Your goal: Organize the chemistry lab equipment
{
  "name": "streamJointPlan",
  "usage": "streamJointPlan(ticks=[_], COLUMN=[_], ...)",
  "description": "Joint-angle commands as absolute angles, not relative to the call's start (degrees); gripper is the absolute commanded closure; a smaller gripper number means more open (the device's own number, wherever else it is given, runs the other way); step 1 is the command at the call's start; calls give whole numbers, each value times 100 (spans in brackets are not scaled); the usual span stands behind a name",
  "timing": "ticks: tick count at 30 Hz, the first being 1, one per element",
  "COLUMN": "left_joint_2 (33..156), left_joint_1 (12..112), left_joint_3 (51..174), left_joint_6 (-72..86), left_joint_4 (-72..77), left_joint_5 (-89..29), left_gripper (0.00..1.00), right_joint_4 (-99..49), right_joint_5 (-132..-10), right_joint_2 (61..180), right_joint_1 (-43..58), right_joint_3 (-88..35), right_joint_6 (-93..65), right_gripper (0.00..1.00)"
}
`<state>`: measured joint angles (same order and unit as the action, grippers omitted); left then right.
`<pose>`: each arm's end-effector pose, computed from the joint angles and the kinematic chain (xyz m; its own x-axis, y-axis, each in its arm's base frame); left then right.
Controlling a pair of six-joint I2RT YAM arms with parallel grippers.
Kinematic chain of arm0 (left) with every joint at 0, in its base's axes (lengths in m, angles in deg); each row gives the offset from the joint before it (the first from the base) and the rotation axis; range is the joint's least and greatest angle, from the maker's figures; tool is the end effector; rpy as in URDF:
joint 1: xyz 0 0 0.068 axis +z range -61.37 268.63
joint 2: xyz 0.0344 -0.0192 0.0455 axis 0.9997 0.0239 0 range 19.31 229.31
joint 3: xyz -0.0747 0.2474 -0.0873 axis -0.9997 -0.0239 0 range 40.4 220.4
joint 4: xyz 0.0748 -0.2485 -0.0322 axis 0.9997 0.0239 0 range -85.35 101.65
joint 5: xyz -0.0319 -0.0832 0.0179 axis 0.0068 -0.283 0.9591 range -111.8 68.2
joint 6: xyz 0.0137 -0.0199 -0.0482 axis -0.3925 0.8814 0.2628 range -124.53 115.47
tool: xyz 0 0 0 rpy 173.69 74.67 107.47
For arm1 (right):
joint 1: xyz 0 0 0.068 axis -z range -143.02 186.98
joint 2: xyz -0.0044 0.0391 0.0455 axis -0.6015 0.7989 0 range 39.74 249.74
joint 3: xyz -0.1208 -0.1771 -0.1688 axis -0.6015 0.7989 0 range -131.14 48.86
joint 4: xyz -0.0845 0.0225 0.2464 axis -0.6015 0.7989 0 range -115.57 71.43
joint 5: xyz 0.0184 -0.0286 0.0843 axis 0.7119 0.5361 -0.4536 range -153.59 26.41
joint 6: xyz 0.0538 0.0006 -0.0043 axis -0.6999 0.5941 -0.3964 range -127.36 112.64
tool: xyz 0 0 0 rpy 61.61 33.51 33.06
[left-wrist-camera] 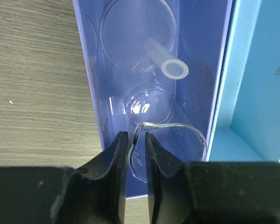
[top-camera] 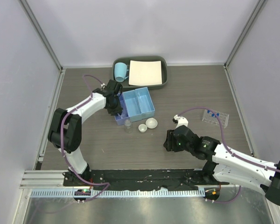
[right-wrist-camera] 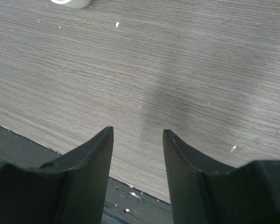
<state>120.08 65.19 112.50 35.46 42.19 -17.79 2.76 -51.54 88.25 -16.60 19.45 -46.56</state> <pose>0.3288 -0.1397 0.2077 -0.8816 -0.3165 -0.3502 -0.2554 0.9437 -0.2101 0.1068 0.1321 0.2076 -0.7833 -0.0203 -0.6214 -0.2684 0.9126 0.3085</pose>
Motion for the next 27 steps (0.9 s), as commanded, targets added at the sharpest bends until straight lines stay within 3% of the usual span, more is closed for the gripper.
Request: streamJointPlan(ticks=[1, 7, 12, 27], left_joint_2=[11819, 11696, 11608, 11599], left_joint_1=[6543, 6543, 6543, 6543], left_joint_3=[11379, 11616, 11845, 11942], left_joint_6=[3441, 3397, 3370, 3291], left_joint_4=[4376, 4631, 4868, 5089], left_joint_5=[-1793, -1749, -1679, -1618], left_gripper=[76, 77, 84, 84], right_joint_4=[141, 115, 97, 115], right_joint_5=[-5076, -5076, -5085, -5093], right_joint_2=[8703, 8703, 8711, 8623], right_joint_1=[-1707, -1707, -1707, -1716], right_joint_3=[1985, 1976, 1977, 2003], right_joint_6=[-4717, -4726, -4726, -4744], right_gripper=[48, 48, 48, 48])
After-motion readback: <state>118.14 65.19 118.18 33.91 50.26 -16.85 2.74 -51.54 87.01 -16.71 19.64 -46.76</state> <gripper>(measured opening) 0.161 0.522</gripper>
